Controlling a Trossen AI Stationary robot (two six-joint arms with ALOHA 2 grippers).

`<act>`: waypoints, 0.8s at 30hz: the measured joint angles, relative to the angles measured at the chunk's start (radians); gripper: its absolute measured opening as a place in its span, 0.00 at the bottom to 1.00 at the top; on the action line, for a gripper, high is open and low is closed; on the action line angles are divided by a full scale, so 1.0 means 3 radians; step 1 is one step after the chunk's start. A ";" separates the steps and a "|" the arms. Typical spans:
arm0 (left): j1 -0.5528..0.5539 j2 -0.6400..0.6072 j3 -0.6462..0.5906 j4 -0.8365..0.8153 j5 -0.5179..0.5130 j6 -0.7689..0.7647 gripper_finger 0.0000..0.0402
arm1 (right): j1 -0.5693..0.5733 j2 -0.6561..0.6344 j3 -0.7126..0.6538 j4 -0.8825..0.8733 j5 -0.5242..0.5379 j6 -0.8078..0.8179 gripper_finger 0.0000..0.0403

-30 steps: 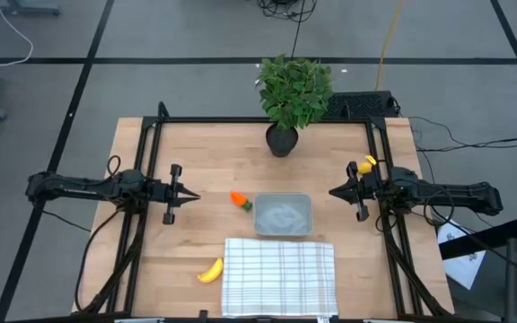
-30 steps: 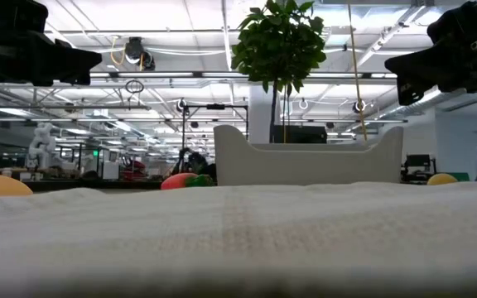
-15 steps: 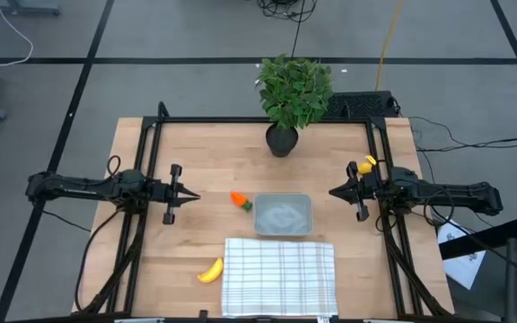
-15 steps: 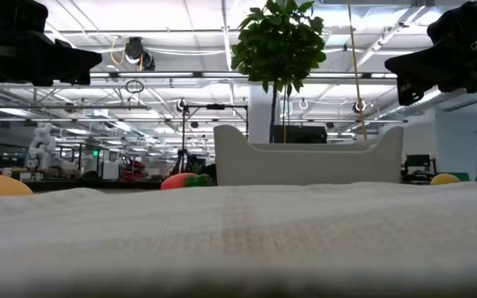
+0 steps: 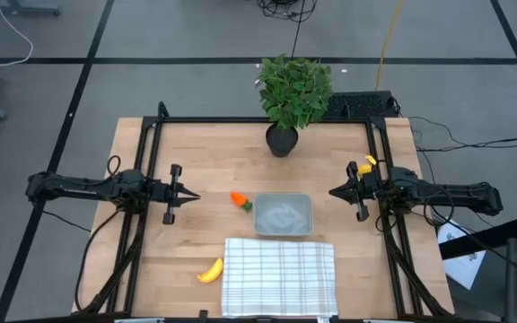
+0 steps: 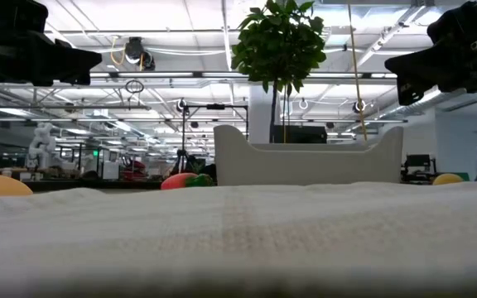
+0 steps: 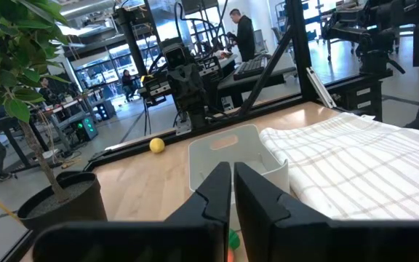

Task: Pick and placing Produce into tupperware

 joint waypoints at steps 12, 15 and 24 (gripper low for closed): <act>-0.0001 0.0000 -0.0001 0.0103 0.0000 -0.0175 0.06 | 0.0001 0.0000 0.0000 0.0000 0.0001 0.0001 0.00; -0.0001 0.0001 -0.0001 0.0141 0.0000 -0.0349 0.06 | 0.0001 0.0000 0.0000 0.0001 0.0000 0.0000 0.00; -0.0001 0.0000 0.0000 0.0386 0.0000 -0.0506 0.06 | 0.0001 0.0000 -0.0001 0.0013 0.0001 -0.0002 0.00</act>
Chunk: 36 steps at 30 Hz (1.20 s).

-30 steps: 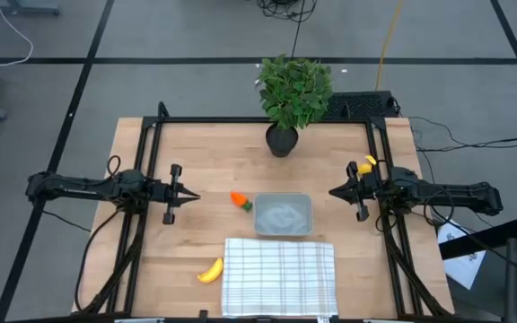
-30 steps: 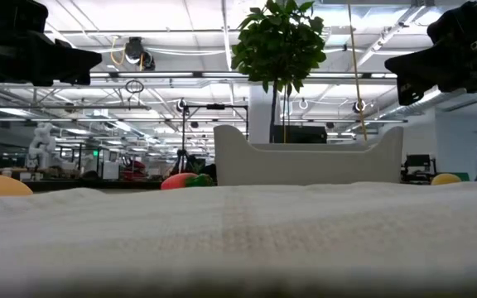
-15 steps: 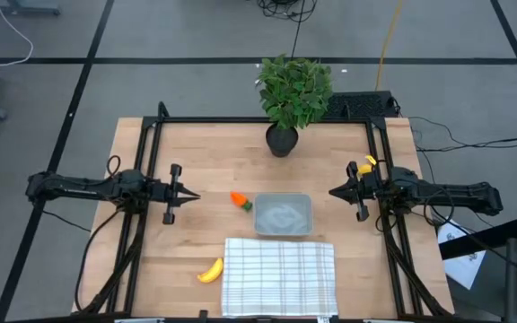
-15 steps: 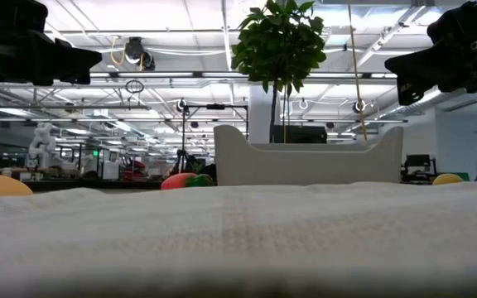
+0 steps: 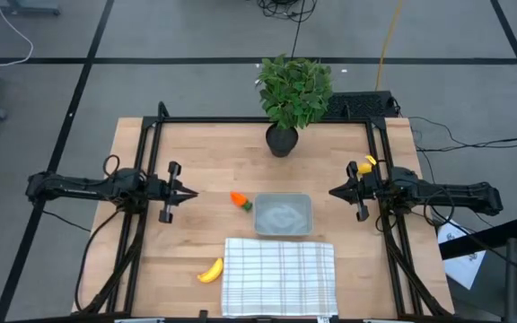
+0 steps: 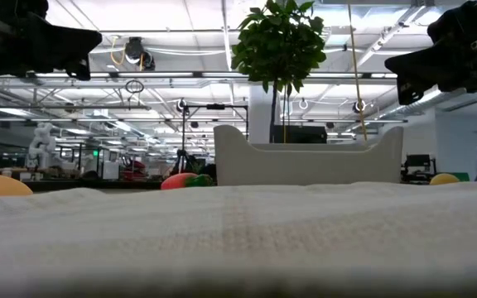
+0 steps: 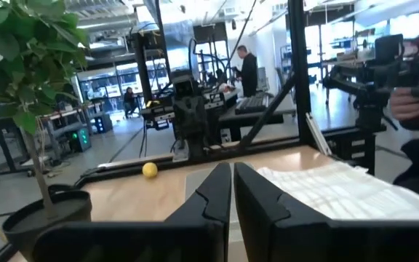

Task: Pick and placing Produce into tupperware
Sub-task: Put the carrot into the bin

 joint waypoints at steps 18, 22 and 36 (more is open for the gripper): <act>0.0001 0.0001 0.0001 0.0053 -0.0655 -0.0523 0.06 | -0.0001 -0.0005 0.0001 0.0242 0.0001 -0.0214 0.00; 0.0001 0.0001 0.0001 0.0056 -0.0669 -0.0364 0.06 | -0.0001 -0.0013 0.0001 0.0247 0.0000 -0.0265 0.00; 0.0001 0.0003 0.0294 -0.0371 -0.0539 -0.0398 0.00 | -0.0001 -0.0014 0.0104 0.0240 0.0003 -0.0254 0.00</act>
